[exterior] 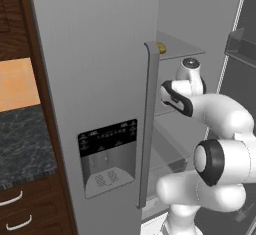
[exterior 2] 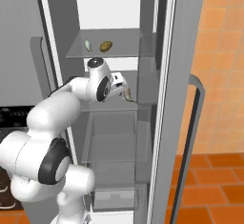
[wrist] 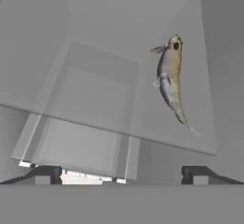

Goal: Place one potato and one fish in each tupperware on the nearby counter, to pack two identical lunches.

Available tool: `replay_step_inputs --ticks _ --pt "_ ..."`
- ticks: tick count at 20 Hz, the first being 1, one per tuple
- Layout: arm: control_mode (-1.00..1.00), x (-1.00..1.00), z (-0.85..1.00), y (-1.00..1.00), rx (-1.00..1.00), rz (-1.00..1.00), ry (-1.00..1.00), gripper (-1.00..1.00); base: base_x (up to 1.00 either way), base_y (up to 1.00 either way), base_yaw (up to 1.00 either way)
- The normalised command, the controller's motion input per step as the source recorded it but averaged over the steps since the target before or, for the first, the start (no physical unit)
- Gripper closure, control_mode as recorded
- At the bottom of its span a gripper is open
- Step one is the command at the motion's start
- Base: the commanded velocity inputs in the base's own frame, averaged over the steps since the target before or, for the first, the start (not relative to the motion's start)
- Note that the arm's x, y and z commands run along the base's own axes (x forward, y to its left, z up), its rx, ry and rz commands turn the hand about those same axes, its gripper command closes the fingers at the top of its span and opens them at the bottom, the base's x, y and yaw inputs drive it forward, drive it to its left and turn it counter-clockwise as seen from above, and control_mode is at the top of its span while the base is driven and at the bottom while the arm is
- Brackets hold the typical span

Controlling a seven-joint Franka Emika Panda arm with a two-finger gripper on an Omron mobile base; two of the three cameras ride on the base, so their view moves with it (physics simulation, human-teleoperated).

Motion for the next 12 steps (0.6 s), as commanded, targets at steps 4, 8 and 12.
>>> replay_step_inputs --ticks 4,8,12 --pt "-1.0 0.88 -0.03 -0.19 -0.01 -0.02 0.0 -1.0 0.0 0.0 0.0" --pt "-1.0 0.59 0.0 -0.35 0.01 -0.02 0.04 -1.0 0.0 0.0 0.0" --pt "-1.0 0.45 -0.28 -0.11 0.0 0.0 0.04 -1.0 0.0 0.0 0.0"
